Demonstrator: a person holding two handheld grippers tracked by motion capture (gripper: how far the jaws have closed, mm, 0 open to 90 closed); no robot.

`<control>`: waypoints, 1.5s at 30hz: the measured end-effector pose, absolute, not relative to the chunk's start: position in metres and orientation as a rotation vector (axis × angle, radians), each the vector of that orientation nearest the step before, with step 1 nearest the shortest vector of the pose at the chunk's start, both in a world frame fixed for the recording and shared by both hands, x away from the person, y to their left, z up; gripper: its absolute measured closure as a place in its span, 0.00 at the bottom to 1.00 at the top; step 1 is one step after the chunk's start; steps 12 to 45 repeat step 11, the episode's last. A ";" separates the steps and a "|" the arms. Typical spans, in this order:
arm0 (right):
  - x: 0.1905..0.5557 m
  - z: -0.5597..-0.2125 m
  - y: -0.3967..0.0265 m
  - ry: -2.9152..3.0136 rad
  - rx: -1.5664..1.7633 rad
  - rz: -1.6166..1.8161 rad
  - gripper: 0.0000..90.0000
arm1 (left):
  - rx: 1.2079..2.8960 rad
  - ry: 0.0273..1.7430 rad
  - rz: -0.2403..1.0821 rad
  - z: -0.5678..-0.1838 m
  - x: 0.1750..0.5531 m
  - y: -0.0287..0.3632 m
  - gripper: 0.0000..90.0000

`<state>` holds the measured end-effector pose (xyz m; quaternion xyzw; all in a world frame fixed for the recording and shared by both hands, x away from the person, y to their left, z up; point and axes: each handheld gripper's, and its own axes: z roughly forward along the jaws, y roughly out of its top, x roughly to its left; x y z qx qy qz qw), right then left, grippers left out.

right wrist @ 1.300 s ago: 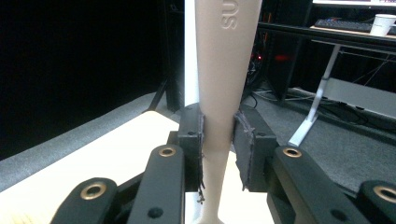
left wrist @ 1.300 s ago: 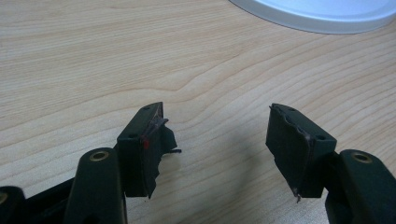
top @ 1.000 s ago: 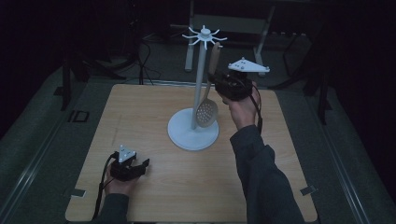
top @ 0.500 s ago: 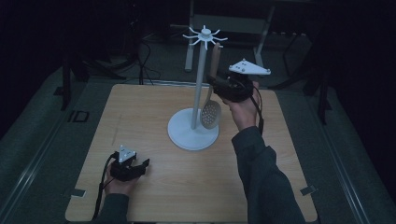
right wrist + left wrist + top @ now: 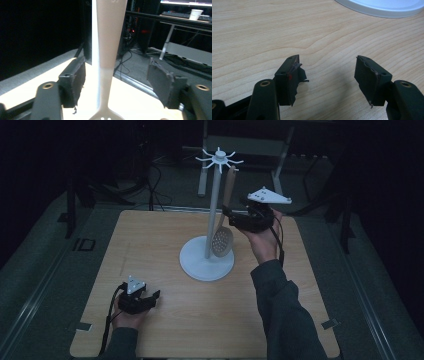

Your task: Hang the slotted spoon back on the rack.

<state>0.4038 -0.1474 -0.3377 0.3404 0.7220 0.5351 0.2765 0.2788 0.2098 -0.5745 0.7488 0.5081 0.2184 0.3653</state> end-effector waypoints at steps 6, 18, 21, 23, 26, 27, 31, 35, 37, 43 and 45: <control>0.398 -0.343 -0.155 1.933 0.941 1.409 0.28 | 1.922 1.307 0.562 -0.575 0.279 0.210 0.42; 0.393 -0.356 -0.173 1.912 0.989 1.416 0.28 | 1.921 1.308 0.562 -0.575 0.279 0.210 0.42; 0.393 -0.356 -0.173 1.912 0.989 1.416 0.28 | 1.921 1.308 0.562 -0.575 0.279 0.210 0.42; 0.393 -0.356 -0.173 1.912 0.989 1.416 0.28 | 1.921 1.308 0.562 -0.575 0.279 0.210 0.42; 0.393 -0.356 -0.173 1.912 0.989 1.416 0.28 | 1.921 1.308 0.562 -0.575 0.279 0.210 0.42; 0.393 -0.356 -0.173 1.912 0.989 1.416 0.28 | 1.921 1.308 0.562 -0.575 0.279 0.210 0.42; 0.393 -0.356 -0.173 1.912 0.989 1.416 0.28 | 1.921 1.308 0.562 -0.575 0.279 0.210 0.42; 0.393 -0.356 -0.173 1.912 0.989 1.416 0.28 | 1.921 1.308 0.562 -0.575 0.279 0.210 0.42; 0.393 -0.356 -0.173 1.912 0.989 1.416 0.28 | 1.921 1.308 0.562 -0.575 0.279 0.210 0.42; 0.393 -0.356 -0.173 1.912 0.989 1.416 0.28 | 1.921 1.308 0.562 -0.575 0.279 0.210 0.42; 0.393 -0.356 -0.173 1.912 0.989 1.416 0.28 | 1.921 1.308 0.562 -0.575 0.279 0.210 0.42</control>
